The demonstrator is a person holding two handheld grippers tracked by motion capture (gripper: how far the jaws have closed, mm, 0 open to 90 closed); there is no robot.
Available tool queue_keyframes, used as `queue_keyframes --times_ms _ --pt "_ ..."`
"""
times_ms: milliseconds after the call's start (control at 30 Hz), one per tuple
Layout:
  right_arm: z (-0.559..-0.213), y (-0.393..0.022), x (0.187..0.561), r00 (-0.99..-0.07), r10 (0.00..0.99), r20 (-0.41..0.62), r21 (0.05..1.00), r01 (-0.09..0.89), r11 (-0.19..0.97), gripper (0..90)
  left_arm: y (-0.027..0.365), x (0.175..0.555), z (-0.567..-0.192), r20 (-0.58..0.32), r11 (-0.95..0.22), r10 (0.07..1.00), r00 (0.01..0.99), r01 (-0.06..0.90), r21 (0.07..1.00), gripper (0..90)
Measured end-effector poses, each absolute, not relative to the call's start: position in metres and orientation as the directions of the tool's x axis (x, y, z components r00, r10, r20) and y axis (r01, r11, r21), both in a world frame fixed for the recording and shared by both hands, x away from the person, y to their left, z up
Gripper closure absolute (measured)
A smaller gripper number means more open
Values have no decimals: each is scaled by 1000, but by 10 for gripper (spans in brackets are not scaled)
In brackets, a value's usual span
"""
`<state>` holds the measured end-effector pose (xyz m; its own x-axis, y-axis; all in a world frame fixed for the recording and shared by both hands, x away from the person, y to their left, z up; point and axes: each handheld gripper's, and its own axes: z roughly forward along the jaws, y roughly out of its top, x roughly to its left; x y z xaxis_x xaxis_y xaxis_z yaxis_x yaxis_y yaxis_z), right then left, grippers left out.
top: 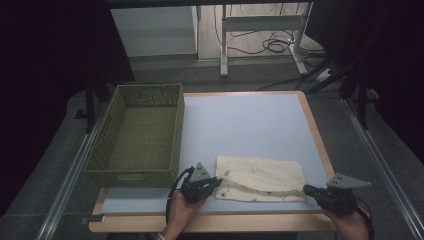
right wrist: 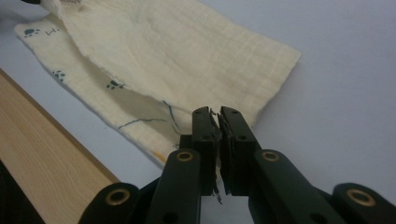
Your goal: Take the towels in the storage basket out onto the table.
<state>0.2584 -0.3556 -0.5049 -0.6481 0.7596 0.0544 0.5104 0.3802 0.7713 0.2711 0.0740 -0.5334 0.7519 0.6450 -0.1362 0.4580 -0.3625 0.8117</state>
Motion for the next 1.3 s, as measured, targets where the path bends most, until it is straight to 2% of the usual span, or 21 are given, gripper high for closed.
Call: queue_keyframes --times_ms 233,267,333,367,400,500,700,867,1133,1300 --pt "-512 -359 250 -649 757 71 769 519 373 843 79 257 -535 -162 -364 620 768 464 807 836" --pt "-513 -358 249 -651 756 73 767 521 375 840 79 257 -536 -171 -371 613 771 472 799 803" --pt "-515 -358 248 -653 754 76 758 529 382 822 80 256 -538 -180 -372 610 772 480 794 674" --pt "-515 -358 248 -653 754 76 758 529 382 822 82 255 -539 -184 -373 614 768 488 789 674" --pt "-516 -361 246 -649 756 82 757 534 377 795 87 250 -540 -190 -375 621 761 501 780 599" --pt "-512 -369 243 -641 763 88 765 534 361 765 94 246 -540 -187 -374 637 747 513 773 554" --pt "-504 -381 249 -606 791 90 775 541 327 732 114 245 -536 -172 -362 708 685 560 745 552" --pt "-502 -377 262 -599 797 81 777 539 326 719 110 258 -532 -175 -339 729 662 572 747 583" --pt "-494 -359 311 -584 809 67 774 542 327 708 79 318 -510 -161 -312 752 639 560 767 618" --pt "-492 -352 336 -575 816 54 769 546 334 709 68 346 -509 -157 -314 760 630 569 760 623"
